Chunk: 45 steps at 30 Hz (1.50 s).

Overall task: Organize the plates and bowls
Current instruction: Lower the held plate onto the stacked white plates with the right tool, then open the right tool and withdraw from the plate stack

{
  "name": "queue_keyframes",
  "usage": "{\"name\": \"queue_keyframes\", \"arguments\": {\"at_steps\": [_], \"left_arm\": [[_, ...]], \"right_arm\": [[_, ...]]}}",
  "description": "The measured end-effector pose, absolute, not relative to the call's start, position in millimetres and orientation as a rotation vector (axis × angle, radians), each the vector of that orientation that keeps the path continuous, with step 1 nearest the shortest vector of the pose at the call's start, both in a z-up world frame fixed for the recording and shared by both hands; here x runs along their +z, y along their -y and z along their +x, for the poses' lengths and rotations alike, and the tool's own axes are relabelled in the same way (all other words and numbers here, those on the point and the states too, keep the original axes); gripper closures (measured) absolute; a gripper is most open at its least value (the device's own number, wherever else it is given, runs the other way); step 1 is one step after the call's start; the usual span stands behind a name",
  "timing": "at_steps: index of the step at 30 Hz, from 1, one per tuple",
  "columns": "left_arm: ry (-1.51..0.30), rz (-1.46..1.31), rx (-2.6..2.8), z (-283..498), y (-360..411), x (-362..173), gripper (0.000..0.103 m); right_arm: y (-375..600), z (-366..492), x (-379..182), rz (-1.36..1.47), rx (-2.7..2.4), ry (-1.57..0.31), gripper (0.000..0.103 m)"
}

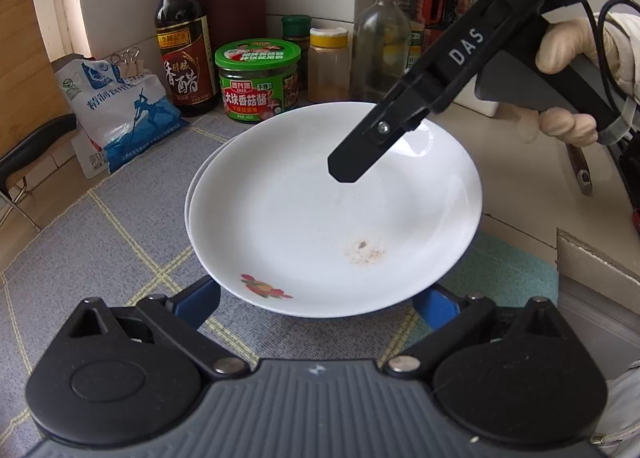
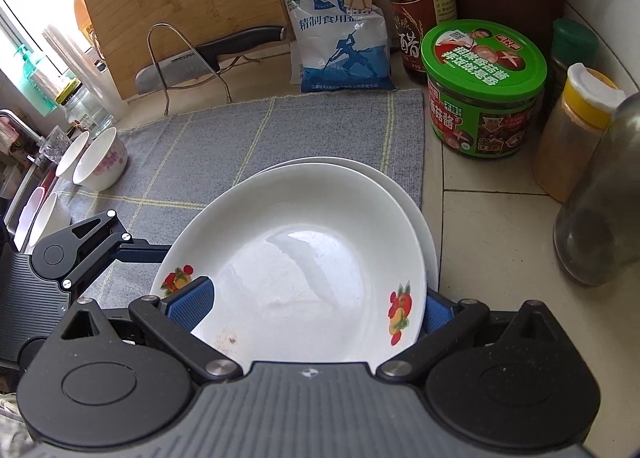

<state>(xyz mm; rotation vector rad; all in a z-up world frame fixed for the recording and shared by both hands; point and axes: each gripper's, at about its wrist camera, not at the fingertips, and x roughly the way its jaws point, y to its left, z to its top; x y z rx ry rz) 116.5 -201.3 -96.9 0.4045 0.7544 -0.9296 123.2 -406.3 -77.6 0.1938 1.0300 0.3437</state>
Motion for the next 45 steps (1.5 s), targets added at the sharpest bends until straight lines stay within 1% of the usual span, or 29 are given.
{"name": "queue_keyframes", "arguments": {"at_steps": [10,36,41,45], "left_arm": [[-0.716,0.429,-0.941,113,203,-96,0.001],[-0.69,0.421,-0.896,107,201,-95,0.001],[-0.674,0.39,-0.891,105,192,-88,0.001],[-0.643,0.371,-0.859,103,181,-75,0.001]], "right_arm": [[403,113,-72,0.18,0.304,-1.032,0.0],[392,97,-73,0.071,0.22,-1.052,0.0],[381,89,-66,0.001,0.22,-1.017,0.0],[366,80,-55,-0.07,0.201,-0.952,0.0]]}}
